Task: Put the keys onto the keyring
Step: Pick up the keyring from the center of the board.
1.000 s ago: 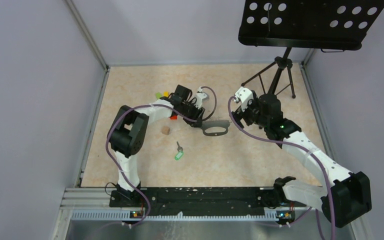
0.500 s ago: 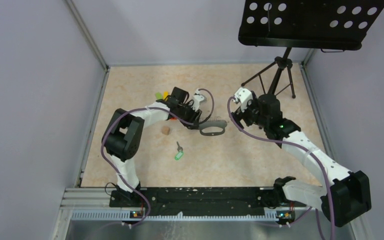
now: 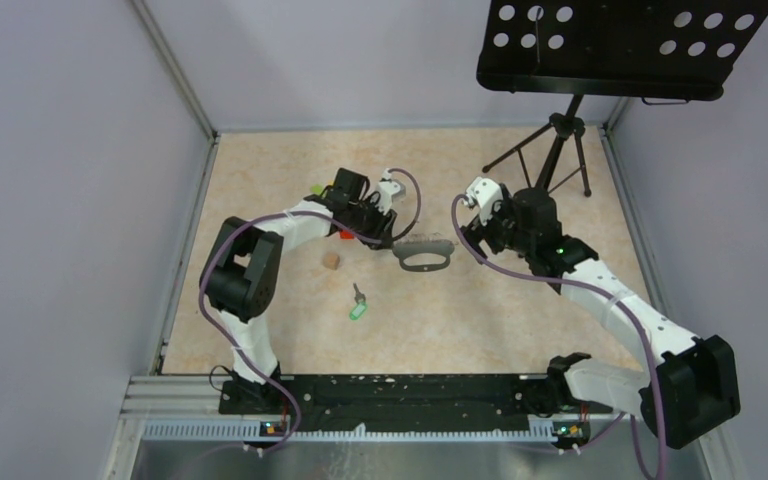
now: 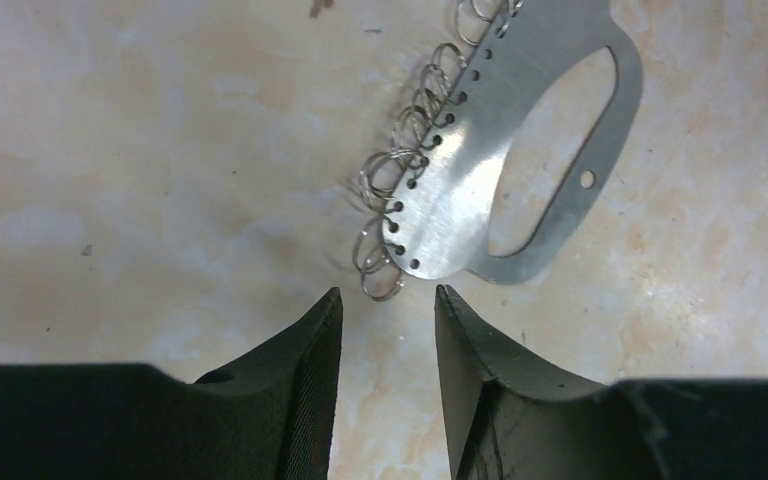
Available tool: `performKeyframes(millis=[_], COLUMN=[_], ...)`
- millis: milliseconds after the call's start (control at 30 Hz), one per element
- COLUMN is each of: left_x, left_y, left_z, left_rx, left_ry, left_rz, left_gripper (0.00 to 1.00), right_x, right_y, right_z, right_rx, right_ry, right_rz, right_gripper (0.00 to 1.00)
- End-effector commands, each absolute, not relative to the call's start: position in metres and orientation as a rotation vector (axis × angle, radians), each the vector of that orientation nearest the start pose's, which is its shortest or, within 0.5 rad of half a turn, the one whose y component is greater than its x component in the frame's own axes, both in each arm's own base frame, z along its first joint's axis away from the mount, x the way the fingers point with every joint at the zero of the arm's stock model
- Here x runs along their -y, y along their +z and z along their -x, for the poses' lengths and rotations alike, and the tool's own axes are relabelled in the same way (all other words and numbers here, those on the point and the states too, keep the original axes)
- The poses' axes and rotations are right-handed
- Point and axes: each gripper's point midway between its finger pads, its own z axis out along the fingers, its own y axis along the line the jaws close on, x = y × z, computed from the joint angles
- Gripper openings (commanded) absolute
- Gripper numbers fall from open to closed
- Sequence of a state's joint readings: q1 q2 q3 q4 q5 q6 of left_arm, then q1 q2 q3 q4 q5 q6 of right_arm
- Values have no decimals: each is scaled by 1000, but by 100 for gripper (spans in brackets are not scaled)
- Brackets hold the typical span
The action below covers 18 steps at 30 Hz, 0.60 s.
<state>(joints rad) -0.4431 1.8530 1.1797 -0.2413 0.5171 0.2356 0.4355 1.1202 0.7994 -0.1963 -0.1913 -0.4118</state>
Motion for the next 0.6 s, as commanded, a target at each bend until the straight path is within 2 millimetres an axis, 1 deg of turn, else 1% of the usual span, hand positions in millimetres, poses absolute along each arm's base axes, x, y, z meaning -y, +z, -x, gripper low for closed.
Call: performKeyframes(millis=[0,233,400,567], left_x=[255,261,266,267], left_y=[46,32,33,36], left_z=[-375,-367,-357,-353], left_rx=[-2246,-2278,-2278,-2279], left_ry=[-744,-848,-938,-958], left_rz=[-1003,-1009,-1012,-1011], left_gripper=[43,40,31,21], right_x=[-170,-170,-169,-170], right_y=[191,189,188,188], right_z=[-319,-319,-319,-319], right_rx=[-1798,-1803,-1806,-1807], right_ry=[225,223,223,223], right_rz=[970,977,978,978], right_gripper=[85,85,85,85])
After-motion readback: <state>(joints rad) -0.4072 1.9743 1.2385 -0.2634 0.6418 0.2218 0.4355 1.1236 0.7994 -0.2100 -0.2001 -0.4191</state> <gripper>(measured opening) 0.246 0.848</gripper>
